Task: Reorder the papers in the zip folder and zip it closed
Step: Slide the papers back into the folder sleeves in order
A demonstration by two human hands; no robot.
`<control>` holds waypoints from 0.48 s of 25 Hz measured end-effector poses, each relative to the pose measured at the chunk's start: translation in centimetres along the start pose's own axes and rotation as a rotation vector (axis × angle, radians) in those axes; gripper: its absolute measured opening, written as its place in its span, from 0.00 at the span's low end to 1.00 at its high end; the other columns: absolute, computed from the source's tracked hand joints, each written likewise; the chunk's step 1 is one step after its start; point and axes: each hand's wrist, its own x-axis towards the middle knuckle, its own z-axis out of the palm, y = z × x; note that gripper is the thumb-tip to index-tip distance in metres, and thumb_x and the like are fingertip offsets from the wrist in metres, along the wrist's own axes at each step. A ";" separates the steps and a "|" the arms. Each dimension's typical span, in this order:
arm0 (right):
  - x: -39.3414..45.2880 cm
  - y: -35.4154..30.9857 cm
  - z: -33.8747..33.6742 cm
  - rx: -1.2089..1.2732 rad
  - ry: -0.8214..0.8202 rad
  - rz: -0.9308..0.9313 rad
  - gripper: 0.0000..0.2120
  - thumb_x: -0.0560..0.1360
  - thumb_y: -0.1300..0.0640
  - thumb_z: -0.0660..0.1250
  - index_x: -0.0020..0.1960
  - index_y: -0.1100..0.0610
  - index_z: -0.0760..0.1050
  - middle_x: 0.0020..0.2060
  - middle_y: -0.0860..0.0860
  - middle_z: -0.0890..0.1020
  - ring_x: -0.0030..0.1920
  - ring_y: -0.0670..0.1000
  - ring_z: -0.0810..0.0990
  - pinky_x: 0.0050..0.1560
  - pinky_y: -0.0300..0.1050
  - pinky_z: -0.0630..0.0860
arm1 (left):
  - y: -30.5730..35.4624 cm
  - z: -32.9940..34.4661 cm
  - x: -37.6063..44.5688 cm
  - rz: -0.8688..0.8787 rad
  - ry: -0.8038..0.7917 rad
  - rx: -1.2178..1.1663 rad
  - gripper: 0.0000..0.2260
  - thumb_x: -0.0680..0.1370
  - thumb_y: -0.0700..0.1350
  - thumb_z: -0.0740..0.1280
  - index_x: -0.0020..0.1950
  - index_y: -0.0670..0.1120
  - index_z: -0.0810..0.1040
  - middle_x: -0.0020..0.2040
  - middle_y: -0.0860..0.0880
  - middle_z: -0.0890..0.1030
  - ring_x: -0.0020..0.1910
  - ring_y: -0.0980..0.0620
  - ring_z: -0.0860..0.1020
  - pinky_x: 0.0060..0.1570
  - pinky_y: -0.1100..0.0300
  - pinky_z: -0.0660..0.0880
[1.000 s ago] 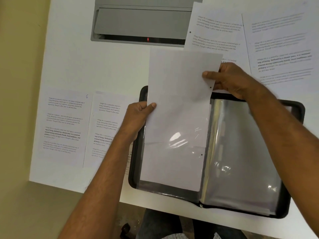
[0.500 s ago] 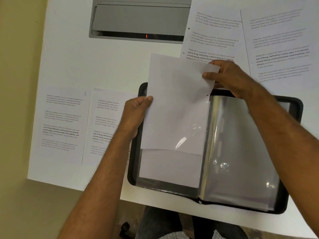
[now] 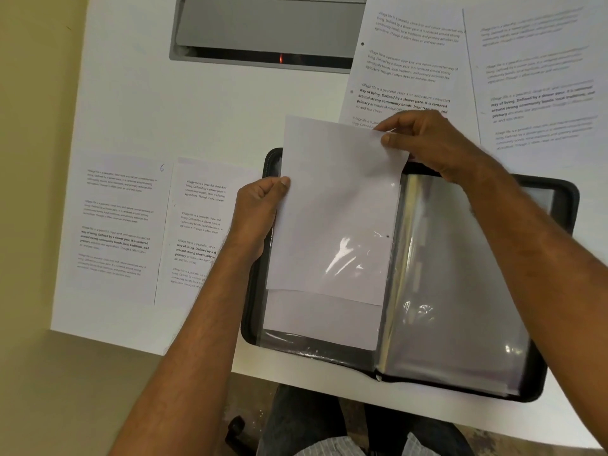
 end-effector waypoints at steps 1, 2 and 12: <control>-0.1 0.1 0.0 -0.023 -0.019 -0.003 0.09 0.80 0.59 0.71 0.58 0.49 0.83 0.55 0.52 0.87 0.56 0.48 0.85 0.59 0.43 0.82 | -0.1 0.0 0.0 0.001 0.001 -0.002 0.10 0.83 0.48 0.68 0.51 0.44 0.86 0.50 0.43 0.87 0.47 0.47 0.84 0.54 0.48 0.81; -0.1 0.2 -0.2 -0.042 -0.032 0.000 0.08 0.80 0.58 0.71 0.57 0.48 0.83 0.54 0.52 0.87 0.56 0.49 0.85 0.61 0.45 0.81 | -0.2 0.0 0.0 0.002 0.001 -0.002 0.11 0.83 0.49 0.68 0.52 0.43 0.86 0.50 0.42 0.87 0.46 0.47 0.84 0.53 0.49 0.80; 0.4 -0.8 0.7 -0.371 -0.152 0.003 0.07 0.77 0.58 0.69 0.52 0.50 0.84 0.52 0.54 0.86 0.51 0.57 0.84 0.55 0.57 0.81 | -1.4 -0.2 0.0 -0.015 0.016 -0.003 0.11 0.82 0.48 0.69 0.52 0.41 0.85 0.49 0.42 0.87 0.44 0.47 0.82 0.47 0.52 0.79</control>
